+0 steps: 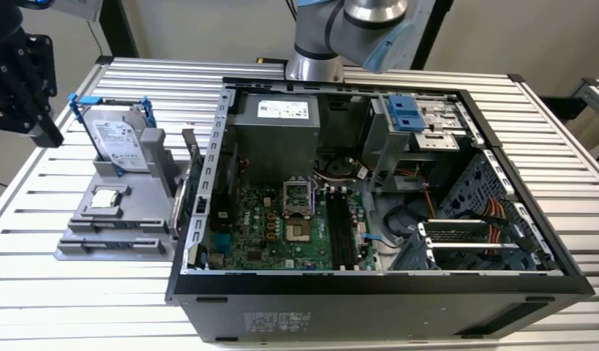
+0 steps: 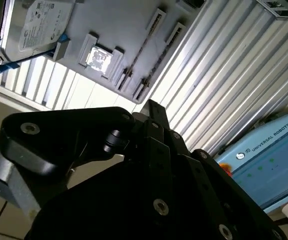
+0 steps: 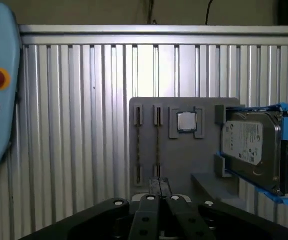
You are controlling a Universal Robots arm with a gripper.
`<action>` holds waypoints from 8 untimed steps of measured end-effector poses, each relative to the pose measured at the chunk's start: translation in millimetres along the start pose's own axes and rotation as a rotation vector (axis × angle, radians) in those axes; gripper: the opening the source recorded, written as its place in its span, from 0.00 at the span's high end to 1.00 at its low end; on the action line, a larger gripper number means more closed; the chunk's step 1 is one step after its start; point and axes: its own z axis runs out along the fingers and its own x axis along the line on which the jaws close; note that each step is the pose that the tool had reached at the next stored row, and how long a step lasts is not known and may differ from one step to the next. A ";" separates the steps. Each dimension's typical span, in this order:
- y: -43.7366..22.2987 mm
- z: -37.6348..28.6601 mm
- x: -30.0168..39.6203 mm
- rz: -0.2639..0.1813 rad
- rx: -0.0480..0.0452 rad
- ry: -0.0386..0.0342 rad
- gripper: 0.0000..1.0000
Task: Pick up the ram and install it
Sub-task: 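Pick up the ram and move it above insertion slot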
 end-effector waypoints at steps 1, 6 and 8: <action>0.0 -0.1 0.0 -0.017 -0.0006 0.0004 1.00; 0.0 0.0 0.0 -0.086 -0.0029 0.0017 1.00; -0.1 0.0 0.0 -0.103 -0.0035 0.0021 1.00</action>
